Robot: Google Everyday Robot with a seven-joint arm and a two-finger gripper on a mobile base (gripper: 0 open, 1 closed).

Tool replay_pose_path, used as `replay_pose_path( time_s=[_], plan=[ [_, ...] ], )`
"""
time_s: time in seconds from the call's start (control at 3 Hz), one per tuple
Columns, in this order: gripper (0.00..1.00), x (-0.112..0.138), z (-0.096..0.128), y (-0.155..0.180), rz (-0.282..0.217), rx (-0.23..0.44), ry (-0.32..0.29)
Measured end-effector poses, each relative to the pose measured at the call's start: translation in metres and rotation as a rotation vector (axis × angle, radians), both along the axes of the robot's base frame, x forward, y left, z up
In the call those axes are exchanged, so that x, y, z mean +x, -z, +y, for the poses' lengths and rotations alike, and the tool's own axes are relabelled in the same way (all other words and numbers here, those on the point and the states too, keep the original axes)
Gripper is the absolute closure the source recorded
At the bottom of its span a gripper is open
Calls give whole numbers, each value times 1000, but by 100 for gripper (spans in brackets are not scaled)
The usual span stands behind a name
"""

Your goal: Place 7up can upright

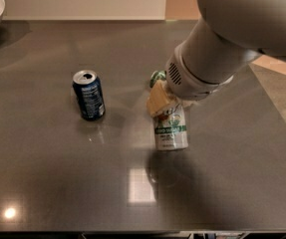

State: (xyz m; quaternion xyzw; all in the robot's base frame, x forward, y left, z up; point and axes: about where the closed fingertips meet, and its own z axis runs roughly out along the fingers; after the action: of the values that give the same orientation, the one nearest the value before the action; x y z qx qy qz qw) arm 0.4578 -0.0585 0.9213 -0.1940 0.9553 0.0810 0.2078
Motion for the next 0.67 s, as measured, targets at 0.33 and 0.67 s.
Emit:
replay_pose_path(
  time_s=[0.33,0.67],
  plan=[
    [100,-5,-4,-10,-118,99,-60],
    [100,5,-9,-11,-219,219,-80]
  ],
)
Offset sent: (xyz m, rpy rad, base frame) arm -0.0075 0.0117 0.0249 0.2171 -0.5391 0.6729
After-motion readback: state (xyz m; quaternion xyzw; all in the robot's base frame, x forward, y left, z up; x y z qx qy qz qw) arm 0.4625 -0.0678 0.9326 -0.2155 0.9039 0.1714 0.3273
